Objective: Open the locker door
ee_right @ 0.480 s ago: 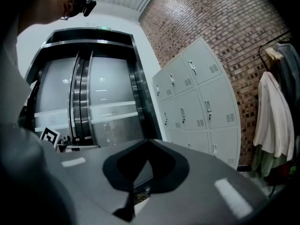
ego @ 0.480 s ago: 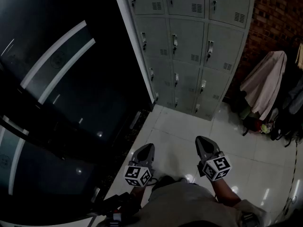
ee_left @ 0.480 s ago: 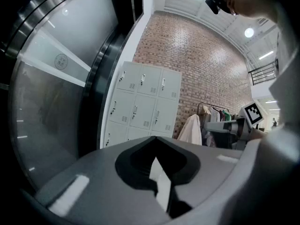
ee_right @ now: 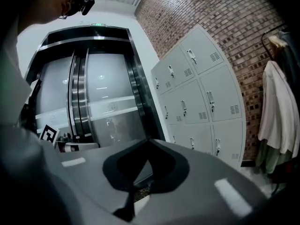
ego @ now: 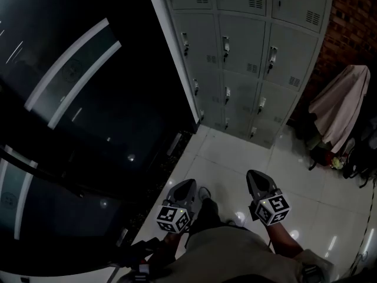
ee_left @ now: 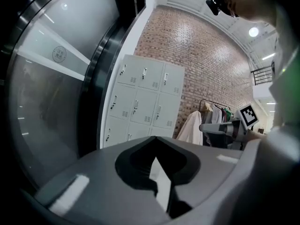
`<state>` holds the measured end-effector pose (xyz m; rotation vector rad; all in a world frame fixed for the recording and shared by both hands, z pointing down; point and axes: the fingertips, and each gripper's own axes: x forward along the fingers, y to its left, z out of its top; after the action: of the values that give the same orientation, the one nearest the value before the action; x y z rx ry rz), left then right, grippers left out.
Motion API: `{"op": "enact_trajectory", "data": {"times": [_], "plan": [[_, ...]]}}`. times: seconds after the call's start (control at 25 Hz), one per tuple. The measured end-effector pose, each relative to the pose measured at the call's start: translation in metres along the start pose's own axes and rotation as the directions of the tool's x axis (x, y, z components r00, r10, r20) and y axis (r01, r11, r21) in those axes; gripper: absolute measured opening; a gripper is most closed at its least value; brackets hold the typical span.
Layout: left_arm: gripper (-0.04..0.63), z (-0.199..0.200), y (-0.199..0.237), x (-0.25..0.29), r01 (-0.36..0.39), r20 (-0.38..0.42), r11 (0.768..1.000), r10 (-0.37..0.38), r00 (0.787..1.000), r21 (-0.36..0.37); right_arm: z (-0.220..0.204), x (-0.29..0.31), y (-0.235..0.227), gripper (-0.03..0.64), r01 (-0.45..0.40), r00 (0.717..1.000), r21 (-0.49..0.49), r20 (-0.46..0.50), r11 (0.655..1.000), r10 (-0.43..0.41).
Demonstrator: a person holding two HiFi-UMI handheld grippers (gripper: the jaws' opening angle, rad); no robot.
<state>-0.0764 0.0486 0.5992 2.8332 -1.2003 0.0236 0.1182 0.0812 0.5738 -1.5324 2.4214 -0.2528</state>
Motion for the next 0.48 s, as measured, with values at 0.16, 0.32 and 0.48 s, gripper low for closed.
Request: {"op": "enact_trajectory", "data": {"times": [0.16,0.32,0.48], "plan": [[0.052,-0.014,0.037,0.021,-0.019,-0.023,1.000,0.019,1.000,-0.017,-0.002,0.034,-0.013,0.000,0.004,1.000,0.005,-0.004,1.000,-0.004],[0.052,-0.003,0.074,0.059,-0.013,-0.005,1.000,0.013,1.000,-0.016,0.000,0.073,-0.027,0.000,0.017,1.000,-0.012,0.005,1.000,-0.017],[0.052,0.023,0.111,0.124,0.008,0.021,1.000,-0.008,1.000,-0.027,0.001,0.134,-0.063,0.000,0.030,0.999,0.004,-0.035,1.000,-0.030]]}}
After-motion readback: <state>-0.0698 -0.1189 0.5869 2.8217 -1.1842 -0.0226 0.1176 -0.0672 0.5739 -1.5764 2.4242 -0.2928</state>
